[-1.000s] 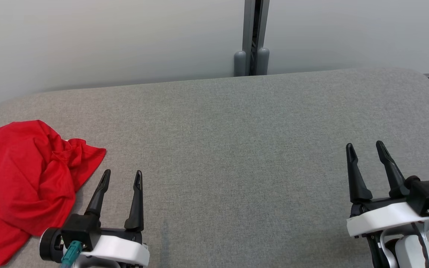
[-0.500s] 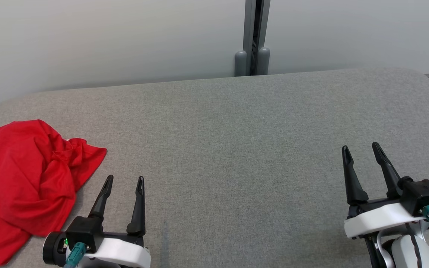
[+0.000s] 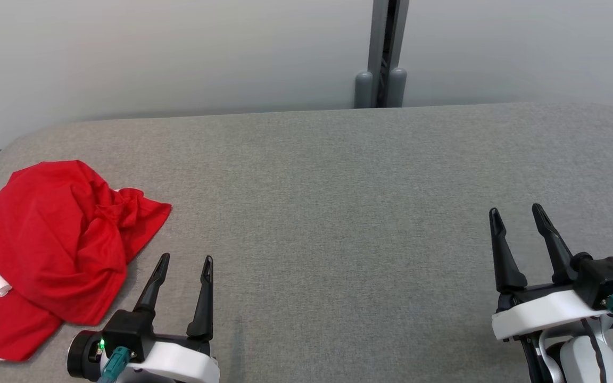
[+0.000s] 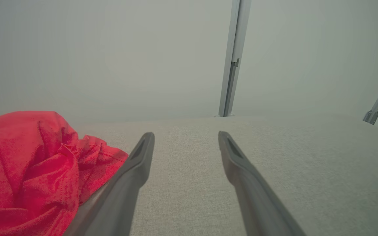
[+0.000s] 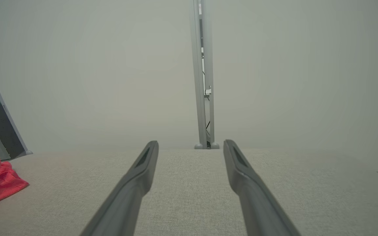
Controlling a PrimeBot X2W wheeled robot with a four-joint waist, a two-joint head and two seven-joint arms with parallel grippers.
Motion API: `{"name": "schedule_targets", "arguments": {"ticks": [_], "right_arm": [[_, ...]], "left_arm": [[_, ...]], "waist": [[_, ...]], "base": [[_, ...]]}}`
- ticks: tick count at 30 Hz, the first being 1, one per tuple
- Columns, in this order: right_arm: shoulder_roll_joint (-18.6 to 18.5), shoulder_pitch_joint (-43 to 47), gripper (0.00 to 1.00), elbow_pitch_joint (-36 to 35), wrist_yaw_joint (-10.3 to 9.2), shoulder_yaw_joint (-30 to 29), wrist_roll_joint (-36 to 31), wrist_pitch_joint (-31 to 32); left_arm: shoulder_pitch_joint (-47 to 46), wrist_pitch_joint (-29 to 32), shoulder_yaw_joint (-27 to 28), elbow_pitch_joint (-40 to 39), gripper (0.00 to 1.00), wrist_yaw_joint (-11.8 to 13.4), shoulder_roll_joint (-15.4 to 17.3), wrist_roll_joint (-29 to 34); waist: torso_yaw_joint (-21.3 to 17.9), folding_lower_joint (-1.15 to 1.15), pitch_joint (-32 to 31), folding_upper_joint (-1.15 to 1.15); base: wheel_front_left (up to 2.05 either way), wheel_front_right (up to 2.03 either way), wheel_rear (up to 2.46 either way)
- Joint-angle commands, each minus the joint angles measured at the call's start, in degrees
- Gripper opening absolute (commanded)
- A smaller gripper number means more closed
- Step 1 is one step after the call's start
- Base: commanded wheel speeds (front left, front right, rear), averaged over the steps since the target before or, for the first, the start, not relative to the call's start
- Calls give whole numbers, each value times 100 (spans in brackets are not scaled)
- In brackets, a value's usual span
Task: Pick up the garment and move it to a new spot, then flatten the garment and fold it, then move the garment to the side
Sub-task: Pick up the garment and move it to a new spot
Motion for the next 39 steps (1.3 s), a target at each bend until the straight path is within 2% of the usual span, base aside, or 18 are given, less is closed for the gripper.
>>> {"name": "schedule_targets", "arguments": {"ticks": [1, 12, 13, 27, 39], "right_arm": [[-36, 17, 100, -17, -1, 12, 6, -10], [-36, 110, 100, 70, -1, 335, -95, -10], [-36, 110, 100, 70, -1, 335, -95, -10], [-36, 247, 100, 132, -2, 726, 202, -10], [-38, -80, 100, 342, -2, 1244, 309, -10]], "left_arm": [[-66, -34, 9, 10, 100, -11, 23, 1], [35, -29, 129, 38, 100, 22, 23, -11], [35, -29, 129, 38, 100, 22, 23, -11], [268, -29, 371, -48, 100, -42, 22, 108], [444, -29, 614, -303, 100, 71, 21, 40]], "waist": [[152, 0, 18, 0], [1162, 0, -79, 0], [1162, 0, -79, 0], [2431, 0, -414, 0], [2606, 0, -294, 0]], "base": [[0, 0, 0], [0, 0, 0], [0, 0, 0], [0, 0, 0], [0, 0, 0]]}}
